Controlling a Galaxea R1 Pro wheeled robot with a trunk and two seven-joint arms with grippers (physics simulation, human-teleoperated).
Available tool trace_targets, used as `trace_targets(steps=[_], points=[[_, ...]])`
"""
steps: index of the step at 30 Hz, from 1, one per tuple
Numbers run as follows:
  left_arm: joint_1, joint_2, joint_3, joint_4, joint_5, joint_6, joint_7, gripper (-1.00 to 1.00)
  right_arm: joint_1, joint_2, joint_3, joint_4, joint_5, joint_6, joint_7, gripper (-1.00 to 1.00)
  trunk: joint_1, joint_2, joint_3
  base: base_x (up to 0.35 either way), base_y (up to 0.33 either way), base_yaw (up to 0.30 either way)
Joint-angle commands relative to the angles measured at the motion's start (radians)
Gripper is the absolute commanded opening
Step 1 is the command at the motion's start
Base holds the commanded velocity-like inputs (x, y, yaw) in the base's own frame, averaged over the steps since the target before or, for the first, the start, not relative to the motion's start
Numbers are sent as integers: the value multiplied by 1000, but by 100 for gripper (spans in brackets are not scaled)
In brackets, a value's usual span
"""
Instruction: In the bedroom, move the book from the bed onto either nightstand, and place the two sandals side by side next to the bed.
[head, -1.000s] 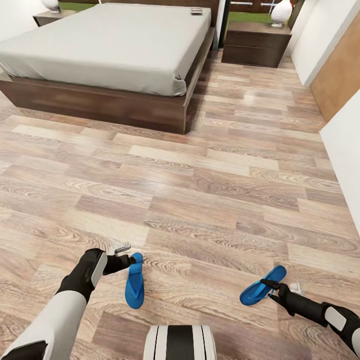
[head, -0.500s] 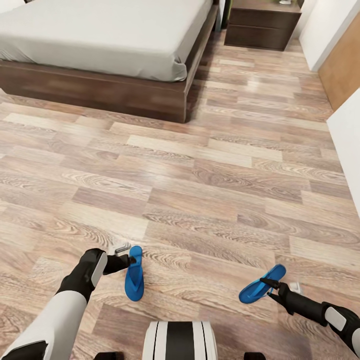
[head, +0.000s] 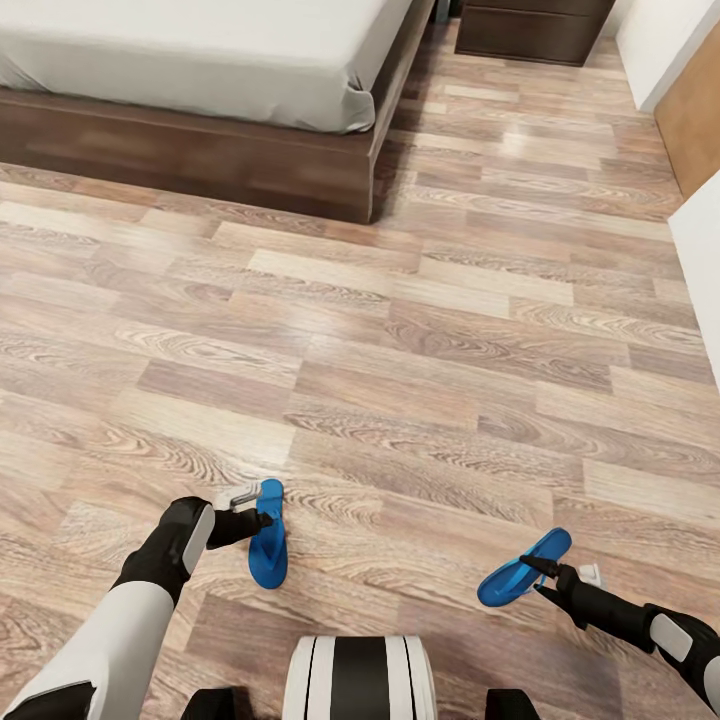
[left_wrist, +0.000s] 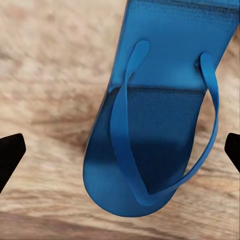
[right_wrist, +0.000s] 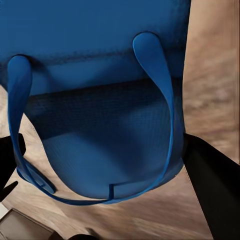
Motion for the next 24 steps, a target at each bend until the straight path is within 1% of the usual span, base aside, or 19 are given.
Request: trace_targets(steps=[1,24], points=[[0,0,2,-1,7,5,1,100,0,0,-4,0,-1,9,1,-100,0,0,-1,0,0,0],[0,-13,2,-2,9,3,-3,100,0,0,-4,0,-1,8,1,-100,0,0,-1,0,0,0]])
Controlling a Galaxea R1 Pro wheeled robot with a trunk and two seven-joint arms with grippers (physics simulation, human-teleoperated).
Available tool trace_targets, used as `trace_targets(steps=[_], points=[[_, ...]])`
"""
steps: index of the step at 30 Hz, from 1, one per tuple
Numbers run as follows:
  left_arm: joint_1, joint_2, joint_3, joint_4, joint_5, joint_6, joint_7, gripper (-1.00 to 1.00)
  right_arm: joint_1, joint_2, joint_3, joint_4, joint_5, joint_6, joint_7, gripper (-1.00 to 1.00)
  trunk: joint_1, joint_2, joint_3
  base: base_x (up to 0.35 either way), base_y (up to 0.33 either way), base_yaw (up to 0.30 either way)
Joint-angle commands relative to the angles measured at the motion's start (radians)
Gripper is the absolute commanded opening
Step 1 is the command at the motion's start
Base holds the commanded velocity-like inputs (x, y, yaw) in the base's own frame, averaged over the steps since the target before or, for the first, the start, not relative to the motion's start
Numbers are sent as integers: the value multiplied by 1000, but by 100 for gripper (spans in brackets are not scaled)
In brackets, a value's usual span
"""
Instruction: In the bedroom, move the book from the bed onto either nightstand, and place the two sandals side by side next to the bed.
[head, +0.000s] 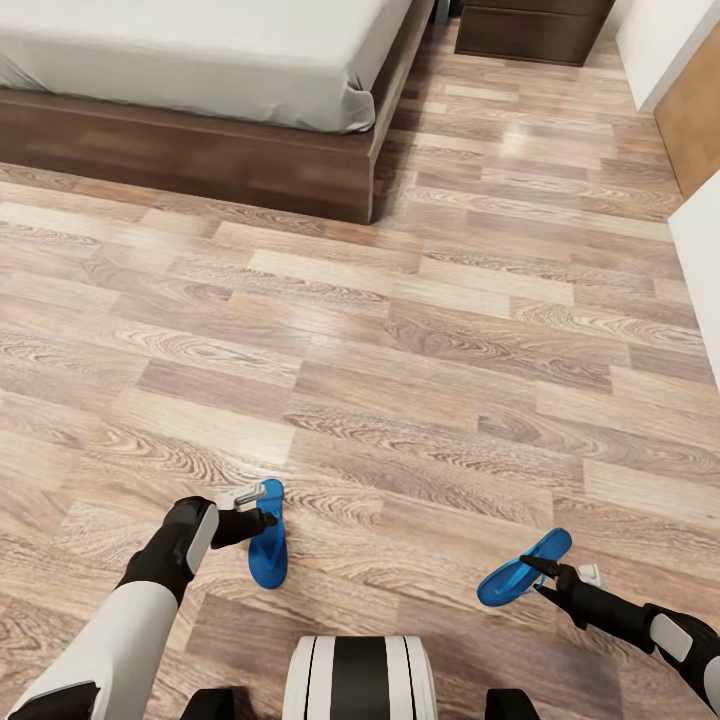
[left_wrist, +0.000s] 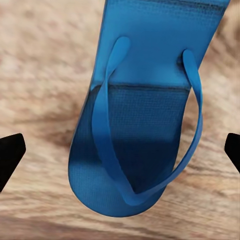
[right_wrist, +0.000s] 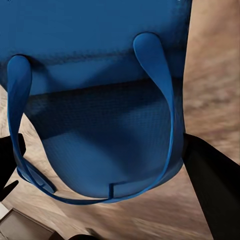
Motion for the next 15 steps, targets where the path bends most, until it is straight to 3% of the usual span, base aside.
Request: trace_targets(steps=[1,15], points=[[0,-1,3,-1,6,6,1,100,0,0,-3,0,0,7,1,-100,0,0,-1,0,0,0],[0,-9,2,-1,7,4,-2,100,0,0,-2,0,0,7,0,-100,0,0,-1,0,0,0]])
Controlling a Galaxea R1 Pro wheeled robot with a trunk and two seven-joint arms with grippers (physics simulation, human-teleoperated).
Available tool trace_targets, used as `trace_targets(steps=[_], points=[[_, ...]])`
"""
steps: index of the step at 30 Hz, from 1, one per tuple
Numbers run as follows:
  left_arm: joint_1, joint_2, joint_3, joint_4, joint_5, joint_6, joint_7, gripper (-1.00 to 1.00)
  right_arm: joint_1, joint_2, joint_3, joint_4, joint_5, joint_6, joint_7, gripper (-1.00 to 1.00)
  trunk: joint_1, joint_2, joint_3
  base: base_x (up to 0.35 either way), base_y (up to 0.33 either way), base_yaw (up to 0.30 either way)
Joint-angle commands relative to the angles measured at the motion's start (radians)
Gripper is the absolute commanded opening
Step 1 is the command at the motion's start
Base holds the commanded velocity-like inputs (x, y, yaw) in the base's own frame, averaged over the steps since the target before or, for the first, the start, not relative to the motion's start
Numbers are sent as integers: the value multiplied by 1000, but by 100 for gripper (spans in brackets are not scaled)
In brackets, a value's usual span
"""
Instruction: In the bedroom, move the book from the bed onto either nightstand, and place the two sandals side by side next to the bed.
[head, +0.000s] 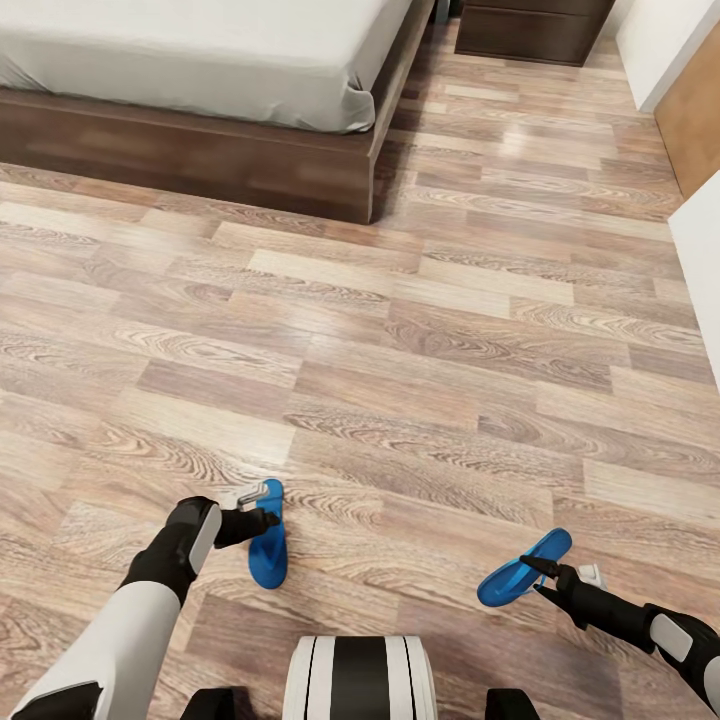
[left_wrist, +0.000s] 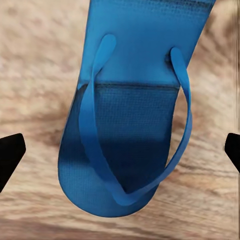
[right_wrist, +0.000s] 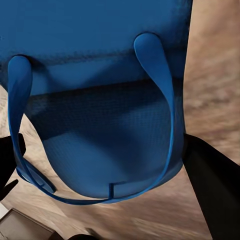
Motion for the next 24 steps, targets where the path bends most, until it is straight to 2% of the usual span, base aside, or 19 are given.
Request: trace_targets(steps=[1,11,24], points=[[0,-4,5,-1,4,3,-1,100,0,0,-3,0,-1,8,1,-100,0,0,-1,0,0,0],[0,-19,5,0,3,-25,-1,100,0,0,-3,0,-1,8,1,-100,0,0,-1,0,0,0],[0,-22,5,0,3,-26,0,100,0,0,-3,0,-1,8,1,-100,0,0,-1,0,0,0]])
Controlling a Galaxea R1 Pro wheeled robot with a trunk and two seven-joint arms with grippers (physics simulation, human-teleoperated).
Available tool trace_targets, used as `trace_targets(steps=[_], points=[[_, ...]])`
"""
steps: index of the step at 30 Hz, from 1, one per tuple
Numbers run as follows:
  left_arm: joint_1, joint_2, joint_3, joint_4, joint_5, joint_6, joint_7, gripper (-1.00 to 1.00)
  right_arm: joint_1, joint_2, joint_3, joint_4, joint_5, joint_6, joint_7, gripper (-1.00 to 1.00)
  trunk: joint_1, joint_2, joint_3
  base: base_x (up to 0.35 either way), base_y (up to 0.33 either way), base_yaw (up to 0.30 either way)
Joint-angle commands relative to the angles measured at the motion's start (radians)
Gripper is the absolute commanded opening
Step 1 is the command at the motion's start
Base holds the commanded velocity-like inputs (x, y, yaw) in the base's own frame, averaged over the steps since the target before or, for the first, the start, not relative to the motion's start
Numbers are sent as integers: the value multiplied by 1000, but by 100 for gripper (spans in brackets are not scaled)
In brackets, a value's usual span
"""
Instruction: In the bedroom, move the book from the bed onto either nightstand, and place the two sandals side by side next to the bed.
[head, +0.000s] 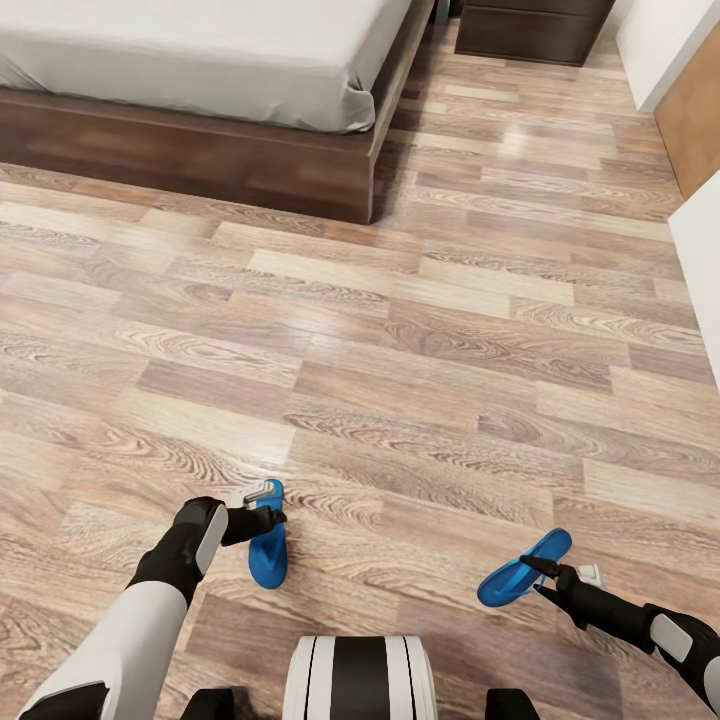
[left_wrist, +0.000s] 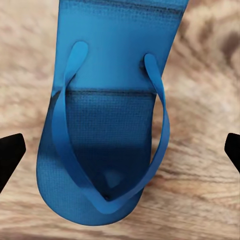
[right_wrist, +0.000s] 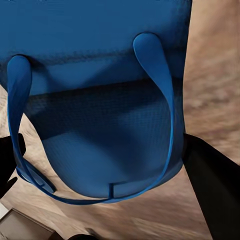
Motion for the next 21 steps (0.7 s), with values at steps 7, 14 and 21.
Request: trace_targets(steps=[7,14,21], points=[[0,-1,5,-1,4,6,0,100,0,0,-3,0,0,8,0,-100,1,-1,-8,0,0,0],[0,0,5,-1,4,6,0,100,0,0,-3,0,0,8,-1,-100,4,-2,-35,0,0,0],[0,1,5,-1,4,6,0,100,0,0,-3,0,0,8,-1,-100,4,-2,-35,0,0,0]])
